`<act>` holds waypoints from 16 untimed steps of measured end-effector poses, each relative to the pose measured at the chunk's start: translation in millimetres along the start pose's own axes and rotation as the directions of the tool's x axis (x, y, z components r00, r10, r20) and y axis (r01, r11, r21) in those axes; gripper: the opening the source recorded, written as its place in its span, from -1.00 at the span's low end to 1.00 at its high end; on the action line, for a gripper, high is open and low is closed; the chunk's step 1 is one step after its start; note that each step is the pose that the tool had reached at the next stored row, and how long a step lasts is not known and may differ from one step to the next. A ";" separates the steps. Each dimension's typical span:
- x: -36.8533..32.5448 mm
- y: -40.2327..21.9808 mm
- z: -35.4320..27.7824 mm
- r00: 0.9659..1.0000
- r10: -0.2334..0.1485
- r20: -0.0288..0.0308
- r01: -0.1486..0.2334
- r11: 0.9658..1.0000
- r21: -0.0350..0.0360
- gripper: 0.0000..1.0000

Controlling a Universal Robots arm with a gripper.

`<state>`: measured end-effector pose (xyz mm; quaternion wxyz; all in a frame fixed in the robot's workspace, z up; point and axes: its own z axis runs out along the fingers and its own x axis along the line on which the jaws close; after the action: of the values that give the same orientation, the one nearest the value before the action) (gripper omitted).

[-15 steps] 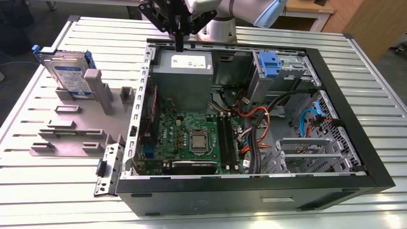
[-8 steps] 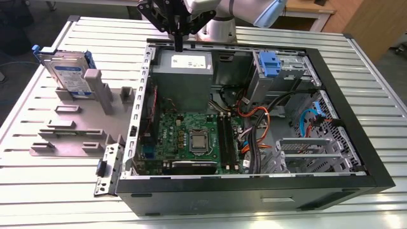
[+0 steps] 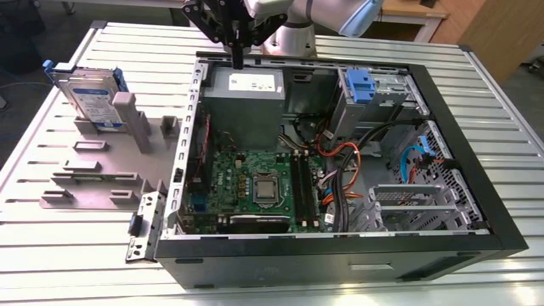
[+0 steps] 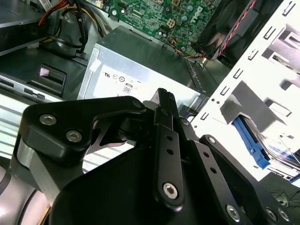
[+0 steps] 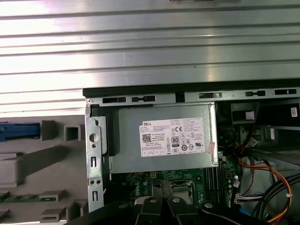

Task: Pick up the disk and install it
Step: 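Reach for the disk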

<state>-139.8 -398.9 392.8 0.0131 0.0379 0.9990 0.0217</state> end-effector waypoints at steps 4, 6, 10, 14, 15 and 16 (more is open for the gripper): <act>0.8 -0.1 0.1 1.000 0.000 0.000 0.000 1.000 0.000 -0.79; 1.3 -0.1 0.1 1.000 0.000 0.000 0.000 1.000 0.000 -0.79; 2.2 -0.2 0.1 1.000 0.000 0.000 0.000 1.000 0.000 -0.79; 3.1 -0.2 0.1 1.000 0.000 0.000 0.000 1.000 0.000 -0.79; 3.3 -0.2 0.2 1.000 0.000 0.000 0.000 1.000 0.000 -0.79; 3.5 -0.3 0.2 1.000 0.000 0.000 0.000 1.000 0.000 -0.79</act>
<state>-143.3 -398.9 392.5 0.0131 0.0379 0.9990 0.0217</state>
